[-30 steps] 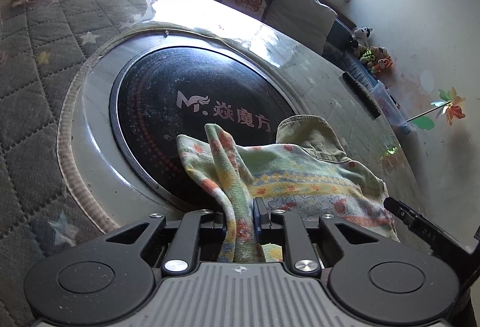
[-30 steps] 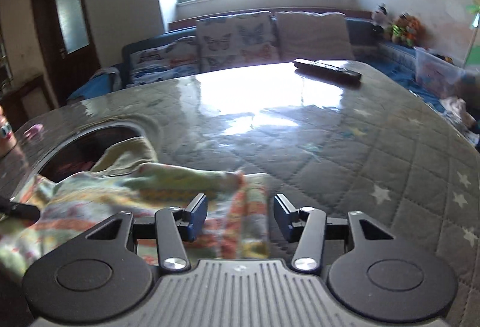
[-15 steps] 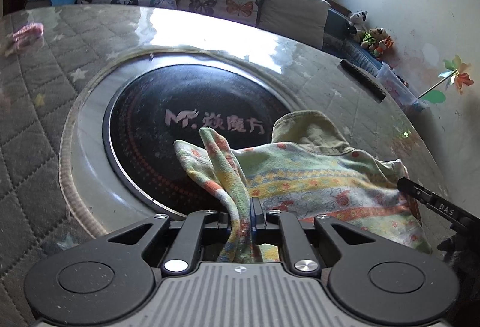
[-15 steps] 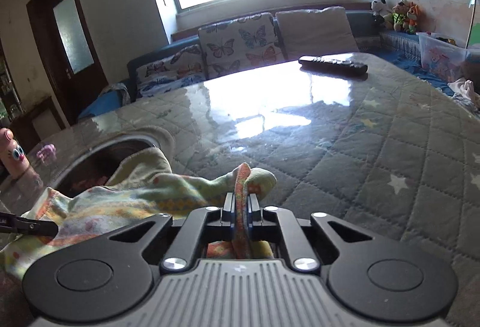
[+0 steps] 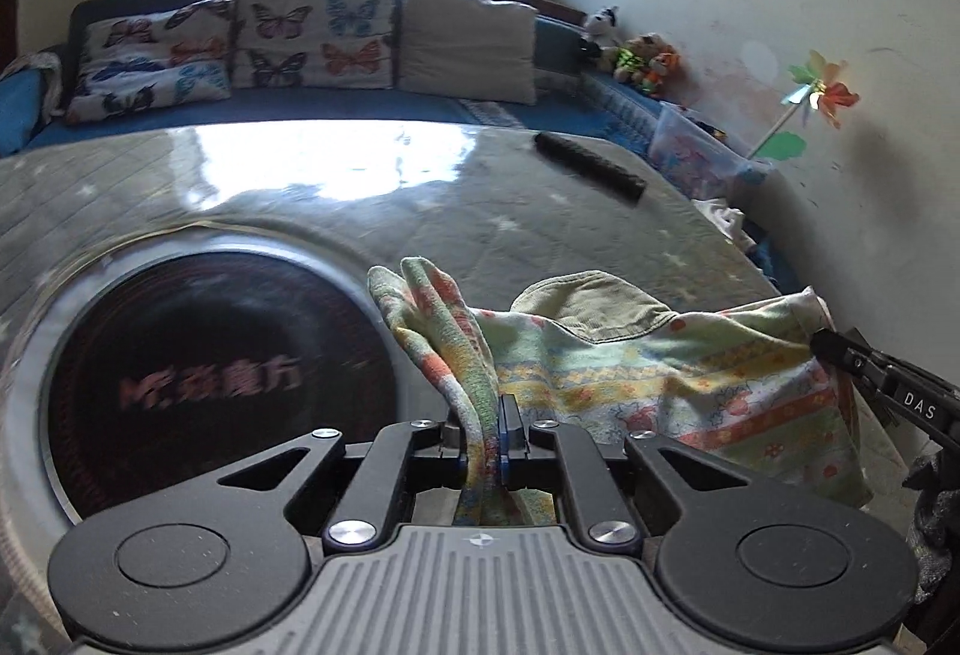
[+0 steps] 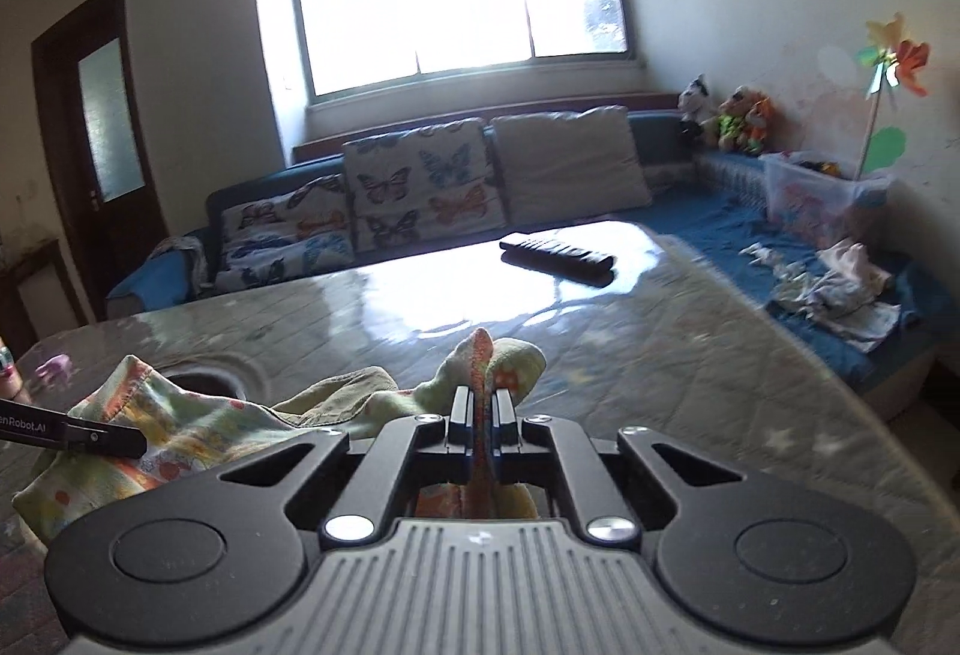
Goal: Fold clothes
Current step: 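Lift the folded shirt with both grippers and carry it across the table, then lower the folded shirt onto the table and open both grippers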
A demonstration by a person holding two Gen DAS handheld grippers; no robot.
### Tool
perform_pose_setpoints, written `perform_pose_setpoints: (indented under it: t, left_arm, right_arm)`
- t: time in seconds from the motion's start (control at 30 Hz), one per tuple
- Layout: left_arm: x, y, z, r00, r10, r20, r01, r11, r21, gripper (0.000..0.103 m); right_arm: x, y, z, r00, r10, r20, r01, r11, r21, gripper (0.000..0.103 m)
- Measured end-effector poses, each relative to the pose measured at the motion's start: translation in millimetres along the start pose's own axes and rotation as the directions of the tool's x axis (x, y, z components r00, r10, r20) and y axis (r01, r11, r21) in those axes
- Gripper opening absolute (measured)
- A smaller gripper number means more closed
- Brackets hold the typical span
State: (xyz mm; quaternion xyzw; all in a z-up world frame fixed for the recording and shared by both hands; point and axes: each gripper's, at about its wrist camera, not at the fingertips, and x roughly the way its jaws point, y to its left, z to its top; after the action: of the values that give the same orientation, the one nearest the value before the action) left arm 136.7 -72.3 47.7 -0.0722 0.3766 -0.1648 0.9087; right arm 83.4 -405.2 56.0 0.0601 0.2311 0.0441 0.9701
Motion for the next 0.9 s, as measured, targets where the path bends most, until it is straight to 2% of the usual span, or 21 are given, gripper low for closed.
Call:
perform_pose_setpoints:
  t: [0.37, 0.57, 0.7, 0.8, 0.87, 0.9]
  left_arm:
    - [50.8, -70.8, 26.5, 0.998, -0.054, -0.029, 0.057, 0.993, 0.105, 0.010]
    - [66.8, -91.3, 24.4, 0.996, -0.076, -0.045, 0.082, 0.985, 0.153, 0.010]
    - [82.4, -96.4, 16.3, 0.993, -0.078, -0.088, 0.093, 0.981, 0.170, 0.010]
    - [91.7, -96.6, 8.8, 0.991, -0.049, -0.122, 0.072, 0.980, 0.185, 0.016]
    - [92.8, -93.7, 4.0, 0.991, -0.028, -0.130, 0.053, 0.980, 0.192, 0.030]
    - [92.1, -91.6, 2.1, 0.991, -0.019, -0.131, 0.045, 0.980, 0.193, 0.044]
  right_arm:
    - [-6.5, -57.2, 15.7, 0.986, -0.164, 0.035, 0.164, 0.986, 0.022, 0.005]
    - [-10.1, -75.7, 8.7, 0.975, -0.218, 0.032, 0.216, 0.975, 0.052, 0.005]
    - [-8.3, -85.7, -0.4, 0.967, -0.254, -0.002, 0.254, 0.965, 0.065, 0.005]
    - [-1.3, -90.1, -10.3, 0.957, -0.286, -0.051, 0.289, 0.955, 0.070, 0.005]
    - [2.3, -92.9, -16.8, 0.945, -0.316, -0.079, 0.321, 0.945, 0.067, 0.010]
    - [3.2, -93.9, -19.2, 0.943, -0.320, -0.092, 0.327, 0.942, 0.070, 0.010]
